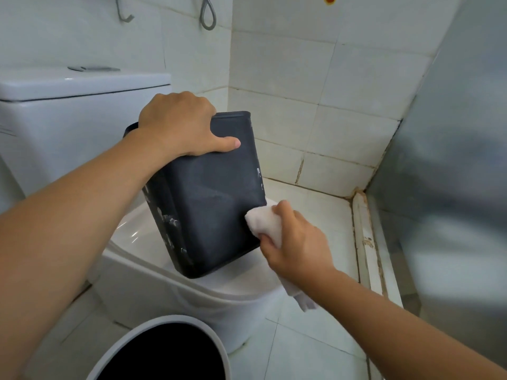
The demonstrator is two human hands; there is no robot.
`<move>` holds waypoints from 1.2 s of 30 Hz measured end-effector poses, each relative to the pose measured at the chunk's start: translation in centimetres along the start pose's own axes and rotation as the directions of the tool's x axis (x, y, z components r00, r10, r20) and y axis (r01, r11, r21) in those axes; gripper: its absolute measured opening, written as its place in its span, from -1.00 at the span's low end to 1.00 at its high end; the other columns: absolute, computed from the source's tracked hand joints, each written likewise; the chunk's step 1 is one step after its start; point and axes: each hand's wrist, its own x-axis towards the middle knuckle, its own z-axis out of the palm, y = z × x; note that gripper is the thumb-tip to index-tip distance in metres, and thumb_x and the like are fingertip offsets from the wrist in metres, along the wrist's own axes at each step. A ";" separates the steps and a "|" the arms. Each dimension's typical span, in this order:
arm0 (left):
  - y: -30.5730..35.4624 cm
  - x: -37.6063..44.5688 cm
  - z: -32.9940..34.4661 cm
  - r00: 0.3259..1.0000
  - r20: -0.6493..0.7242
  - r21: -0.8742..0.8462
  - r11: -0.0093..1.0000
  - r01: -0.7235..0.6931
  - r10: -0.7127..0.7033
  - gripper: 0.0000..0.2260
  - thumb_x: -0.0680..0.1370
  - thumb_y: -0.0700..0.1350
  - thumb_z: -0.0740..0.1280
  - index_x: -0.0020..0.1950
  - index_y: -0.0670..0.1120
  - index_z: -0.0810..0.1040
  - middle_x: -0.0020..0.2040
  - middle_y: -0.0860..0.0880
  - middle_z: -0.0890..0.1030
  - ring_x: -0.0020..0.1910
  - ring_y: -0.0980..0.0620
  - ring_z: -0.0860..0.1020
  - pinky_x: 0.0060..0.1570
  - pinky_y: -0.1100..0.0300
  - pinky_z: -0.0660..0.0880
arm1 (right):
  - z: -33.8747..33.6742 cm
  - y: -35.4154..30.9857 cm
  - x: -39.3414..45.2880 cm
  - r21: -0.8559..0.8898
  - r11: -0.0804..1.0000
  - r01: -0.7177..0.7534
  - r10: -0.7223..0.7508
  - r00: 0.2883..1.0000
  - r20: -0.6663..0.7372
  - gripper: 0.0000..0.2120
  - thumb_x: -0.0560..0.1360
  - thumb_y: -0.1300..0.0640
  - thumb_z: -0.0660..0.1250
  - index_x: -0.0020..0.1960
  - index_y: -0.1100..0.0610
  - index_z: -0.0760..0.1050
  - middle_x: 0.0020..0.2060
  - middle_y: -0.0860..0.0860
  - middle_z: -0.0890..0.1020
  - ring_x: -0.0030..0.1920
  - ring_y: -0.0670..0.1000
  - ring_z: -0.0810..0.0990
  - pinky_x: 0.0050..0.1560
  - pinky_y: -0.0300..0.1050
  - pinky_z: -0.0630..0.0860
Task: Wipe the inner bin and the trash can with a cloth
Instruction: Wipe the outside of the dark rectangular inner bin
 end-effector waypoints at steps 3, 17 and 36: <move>0.6 -0.2 -0.3 1.000 0.021 -0.021 1.000 -0.010 0.011 -0.39 0.38 0.58 0.25 -0.25 0.00 0.50 -0.26 -0.04 0.54 -0.27 -0.08 0.47 -0.25 0.07 0.32 | -0.5 2.1 1.5 0.043 0.981 -0.188 0.190 0.981 -0.050 -0.67 0.57 -0.09 0.32 0.18 0.03 0.27 -0.09 0.01 0.59 -0.22 0.12 0.57 -0.23 0.04 0.56; 0.7 -0.1 0.0 0.999 -0.006 -0.010 0.999 -0.034 0.034 -0.38 0.38 0.59 0.24 -0.25 0.00 0.51 -0.26 -0.04 0.53 -0.23 -0.14 0.50 -0.21 0.04 0.31 | -1.3 -2.9 1.8 0.060 0.986 0.155 -0.134 0.957 -0.258 -0.57 0.51 -0.04 0.45 0.32 0.05 0.46 -0.04 0.04 0.62 -0.28 0.18 0.58 -0.37 -0.02 0.52; 1.2 -1.1 -0.9 0.995 -0.008 -0.051 0.993 -0.102 0.102 -0.39 0.37 0.60 0.24 -0.27 0.03 0.46 -0.27 0.01 0.54 -0.23 -0.09 0.50 -0.16 0.04 0.42 | -3.7 -2.7 3.1 0.292 0.956 -0.010 0.091 0.959 -0.267 -0.58 0.53 -0.10 0.44 0.33 -0.05 0.45 -0.03 -0.11 0.59 -0.09 0.02 0.58 -0.12 -0.04 0.55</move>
